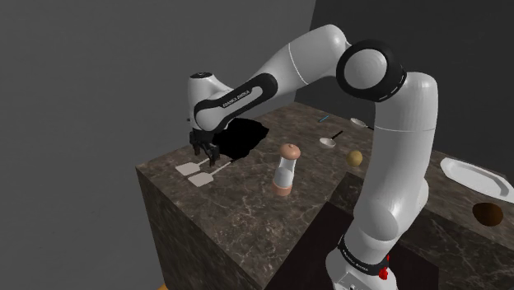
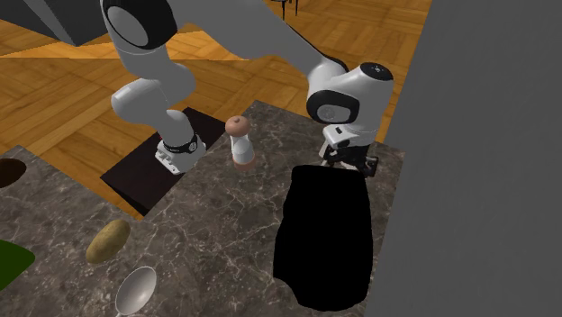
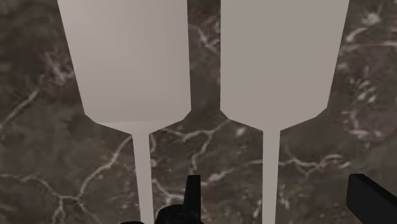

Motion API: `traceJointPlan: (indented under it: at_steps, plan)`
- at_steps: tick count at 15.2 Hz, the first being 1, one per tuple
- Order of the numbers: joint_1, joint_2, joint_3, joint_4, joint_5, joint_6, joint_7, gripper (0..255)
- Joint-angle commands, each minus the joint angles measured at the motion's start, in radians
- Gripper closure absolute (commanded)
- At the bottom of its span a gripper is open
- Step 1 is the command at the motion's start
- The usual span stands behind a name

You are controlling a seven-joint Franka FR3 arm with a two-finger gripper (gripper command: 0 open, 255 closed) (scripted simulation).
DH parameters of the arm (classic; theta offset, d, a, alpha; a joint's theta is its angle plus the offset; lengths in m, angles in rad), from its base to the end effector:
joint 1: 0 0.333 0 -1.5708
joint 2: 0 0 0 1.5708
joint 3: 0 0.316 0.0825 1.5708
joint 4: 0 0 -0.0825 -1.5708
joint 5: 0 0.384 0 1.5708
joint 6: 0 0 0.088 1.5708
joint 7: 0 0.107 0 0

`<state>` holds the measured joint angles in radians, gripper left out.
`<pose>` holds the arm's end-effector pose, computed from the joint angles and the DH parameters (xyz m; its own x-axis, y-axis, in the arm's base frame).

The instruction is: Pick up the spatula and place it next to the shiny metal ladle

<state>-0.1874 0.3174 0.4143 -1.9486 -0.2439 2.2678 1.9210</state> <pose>0.6016 0.1208 0.3333 0.0087 -0.9987 0.0510 -0.9986 -0.0113 -0.0523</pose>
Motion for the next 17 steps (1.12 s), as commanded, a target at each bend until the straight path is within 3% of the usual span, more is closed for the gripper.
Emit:
traceJointPlan:
  at_steps: [1, 7, 8, 17]
  plan:
    - [0.0, 0.006, -0.002, -0.004, -0.004, 0.009, 0.002, 0]
    - [0.0, 0.006, -0.002, -0.004, -0.004, 0.009, 0.002, 0]
    - [0.0, 0.006, -0.002, -0.004, -0.004, 0.009, 0.002, 255]
    - [-0.001, 0.006, -0.001, -0.004, -0.004, 0.009, 0.002, 255]
